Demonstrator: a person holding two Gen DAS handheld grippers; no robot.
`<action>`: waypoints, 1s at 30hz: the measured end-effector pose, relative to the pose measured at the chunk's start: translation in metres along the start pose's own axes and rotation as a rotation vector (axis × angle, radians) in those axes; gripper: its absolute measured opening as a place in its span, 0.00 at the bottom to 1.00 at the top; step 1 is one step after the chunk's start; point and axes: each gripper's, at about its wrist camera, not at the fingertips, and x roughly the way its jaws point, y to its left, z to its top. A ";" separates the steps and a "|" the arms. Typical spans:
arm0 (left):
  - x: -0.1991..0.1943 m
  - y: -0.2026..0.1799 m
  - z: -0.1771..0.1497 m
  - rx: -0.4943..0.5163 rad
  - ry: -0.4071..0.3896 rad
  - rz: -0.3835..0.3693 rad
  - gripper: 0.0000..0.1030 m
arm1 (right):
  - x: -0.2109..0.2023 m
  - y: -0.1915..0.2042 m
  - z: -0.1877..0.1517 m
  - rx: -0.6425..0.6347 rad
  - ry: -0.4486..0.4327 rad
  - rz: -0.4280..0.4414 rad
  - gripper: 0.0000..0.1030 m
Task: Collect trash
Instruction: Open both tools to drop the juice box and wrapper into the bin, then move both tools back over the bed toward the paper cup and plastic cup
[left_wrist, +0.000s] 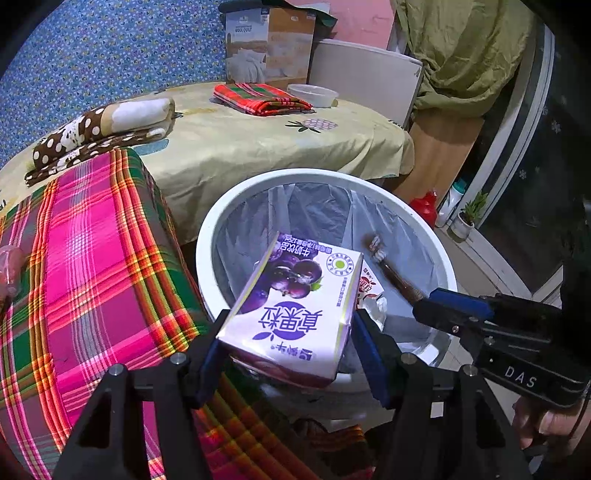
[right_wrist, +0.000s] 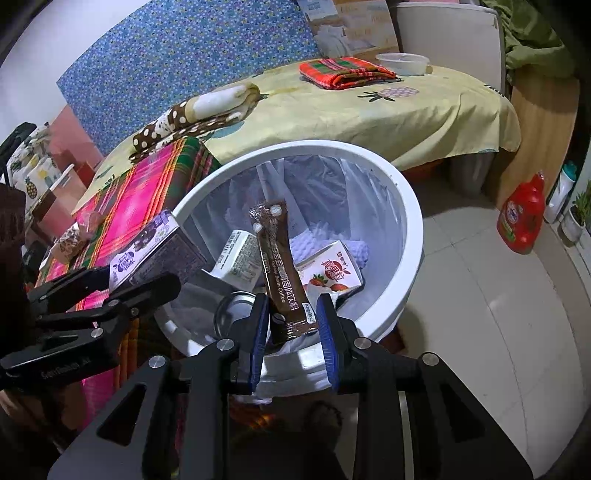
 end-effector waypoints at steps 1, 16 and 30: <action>0.000 0.000 0.000 -0.002 -0.004 -0.003 0.65 | 0.000 0.000 0.000 0.000 -0.001 -0.003 0.29; -0.021 0.005 0.000 -0.024 -0.068 -0.005 0.70 | -0.017 0.008 -0.001 -0.014 -0.048 0.008 0.34; -0.064 0.023 -0.020 -0.081 -0.113 0.033 0.71 | -0.036 0.041 -0.005 -0.077 -0.099 0.060 0.34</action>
